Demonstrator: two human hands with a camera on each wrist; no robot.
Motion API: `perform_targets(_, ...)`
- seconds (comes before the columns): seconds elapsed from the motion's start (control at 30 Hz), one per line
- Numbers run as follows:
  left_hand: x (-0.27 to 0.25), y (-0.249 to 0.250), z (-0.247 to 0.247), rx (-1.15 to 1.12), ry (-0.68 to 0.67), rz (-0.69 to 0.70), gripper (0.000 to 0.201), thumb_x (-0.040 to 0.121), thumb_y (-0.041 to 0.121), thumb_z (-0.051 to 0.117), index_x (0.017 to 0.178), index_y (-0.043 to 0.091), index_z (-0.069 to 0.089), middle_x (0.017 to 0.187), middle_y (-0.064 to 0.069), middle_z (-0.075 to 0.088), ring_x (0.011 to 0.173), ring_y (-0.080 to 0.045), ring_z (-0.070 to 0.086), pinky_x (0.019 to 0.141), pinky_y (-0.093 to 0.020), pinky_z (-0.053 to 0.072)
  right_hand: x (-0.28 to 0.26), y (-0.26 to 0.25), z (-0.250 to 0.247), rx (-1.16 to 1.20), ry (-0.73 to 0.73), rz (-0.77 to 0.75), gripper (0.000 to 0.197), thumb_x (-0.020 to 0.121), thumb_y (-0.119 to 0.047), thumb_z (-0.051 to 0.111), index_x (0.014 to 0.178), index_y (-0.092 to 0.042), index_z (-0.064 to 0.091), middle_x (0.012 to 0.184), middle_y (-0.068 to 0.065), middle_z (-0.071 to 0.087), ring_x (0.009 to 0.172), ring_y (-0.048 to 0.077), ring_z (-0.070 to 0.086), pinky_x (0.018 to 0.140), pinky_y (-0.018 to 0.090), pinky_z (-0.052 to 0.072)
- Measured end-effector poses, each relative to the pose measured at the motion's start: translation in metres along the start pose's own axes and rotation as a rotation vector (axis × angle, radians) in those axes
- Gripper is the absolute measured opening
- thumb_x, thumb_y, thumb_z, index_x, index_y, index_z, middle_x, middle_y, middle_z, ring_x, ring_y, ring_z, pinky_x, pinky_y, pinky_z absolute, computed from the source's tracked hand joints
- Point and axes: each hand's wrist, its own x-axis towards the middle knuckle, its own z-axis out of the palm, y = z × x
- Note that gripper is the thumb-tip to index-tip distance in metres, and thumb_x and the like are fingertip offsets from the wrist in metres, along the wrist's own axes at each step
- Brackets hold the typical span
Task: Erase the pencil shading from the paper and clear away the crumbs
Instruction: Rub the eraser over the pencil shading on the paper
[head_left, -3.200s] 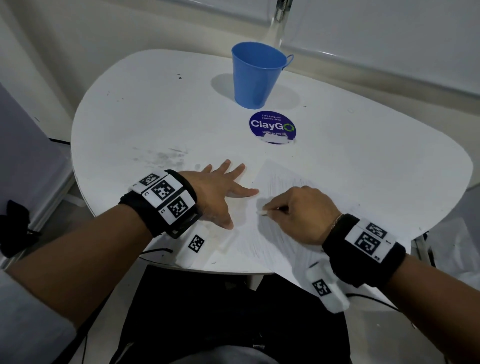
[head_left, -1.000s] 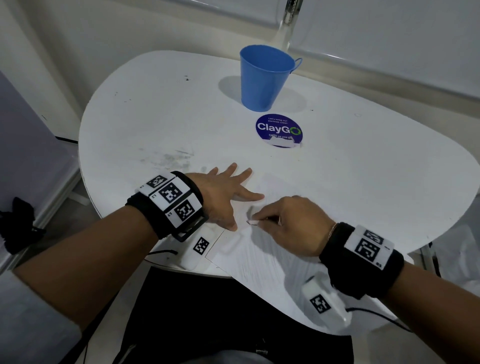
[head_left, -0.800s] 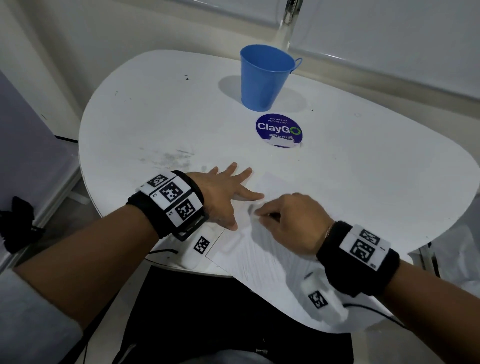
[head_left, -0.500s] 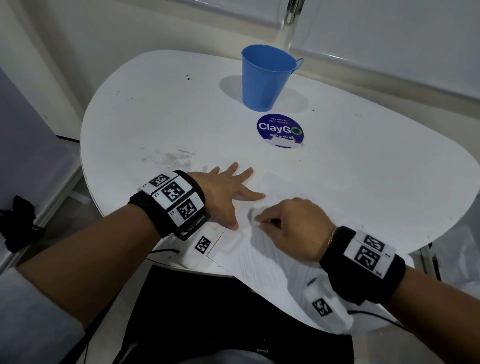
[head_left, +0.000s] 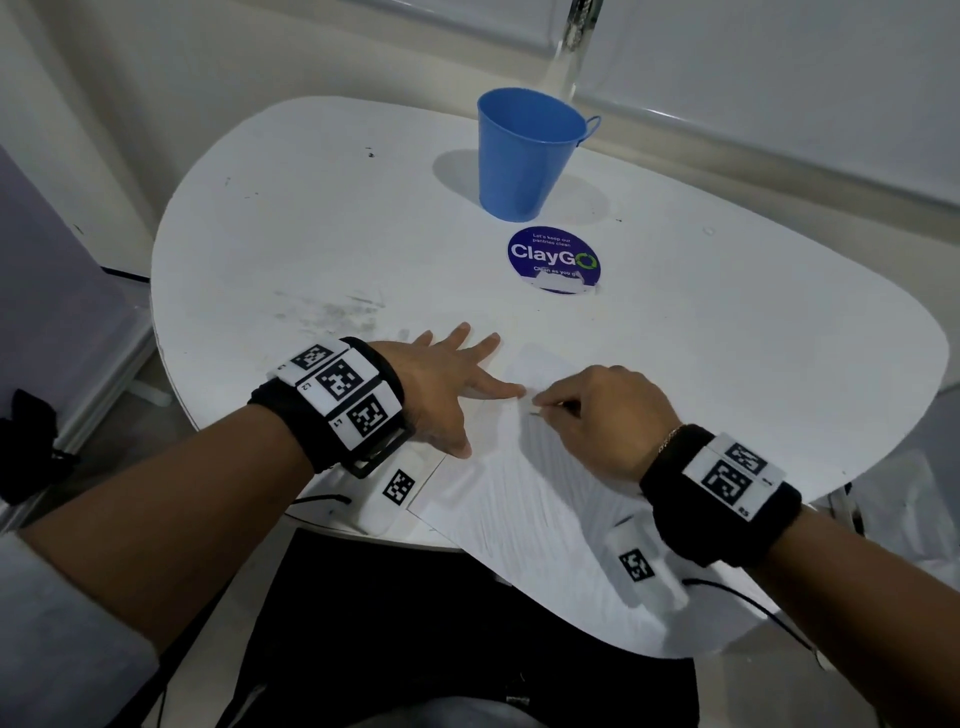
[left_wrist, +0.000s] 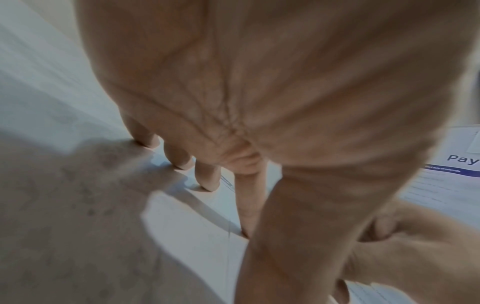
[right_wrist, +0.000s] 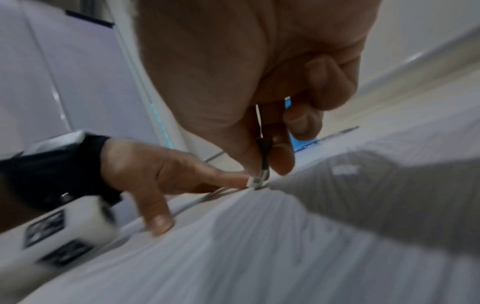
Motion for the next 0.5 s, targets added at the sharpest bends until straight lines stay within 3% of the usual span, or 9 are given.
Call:
perform_targets(0.13,0.001,-0.003,0.001,-0.013,-0.002,-0.003,0.09,0.088,0.034,0.072,0.151,0.062,0.013,0.163,0.018,-0.027,0.147,-0.008,-0.033,0.124,-0.042,-0.013,-0.023,-0.018,0.005,0.04,-0.194,-0.155,0.024,0.096,-0.03,0.055,0.11,-0.036,0.074,0.103,-0.018,0.073,0.093,0.012,0.066,0.081,0.025,0.049)
perform_targets(0.3,0.004,-0.005,0.002,-0.004,0.0,0.005,0.091,0.089,0.035,0.071,0.151,0.062,0.011,0.163,0.017,-0.026,0.147,-0.009,-0.033,0.124,-0.044,-0.013,-0.003,-0.004,0.001,0.012,-0.016,-0.012,0.024,0.095,-0.03,0.055,0.108,-0.035,0.074,0.107,-0.015,0.073,0.099,0.016,0.066,0.083,0.025,0.048)
perform_targets(0.4,0.002,-0.003,0.002,-0.013,0.003,0.002,0.09,0.089,0.034,0.072,0.151,0.061,0.013,0.163,0.018,-0.026,0.147,-0.008,-0.032,0.123,-0.04,-0.014,-0.021,-0.02,0.007,0.044,-0.14,-0.136,0.023,0.096,-0.03,0.055,0.108,-0.034,0.075,0.102,-0.015,0.074,0.093,0.014,0.068,0.084,0.028,0.051)
perform_targets(0.5,0.004,-0.005,0.002,-0.002,0.004,0.004,0.09,0.089,0.035,0.071,0.151,0.061,0.012,0.163,0.018,-0.026,0.147,-0.008,-0.032,0.124,-0.043,-0.013,-0.013,-0.012,0.004,0.045,-0.101,-0.07,0.023,0.096,-0.032,0.056,0.11,-0.036,0.074,0.106,-0.016,0.073,0.098,0.014,0.067,0.085,0.027,0.05)
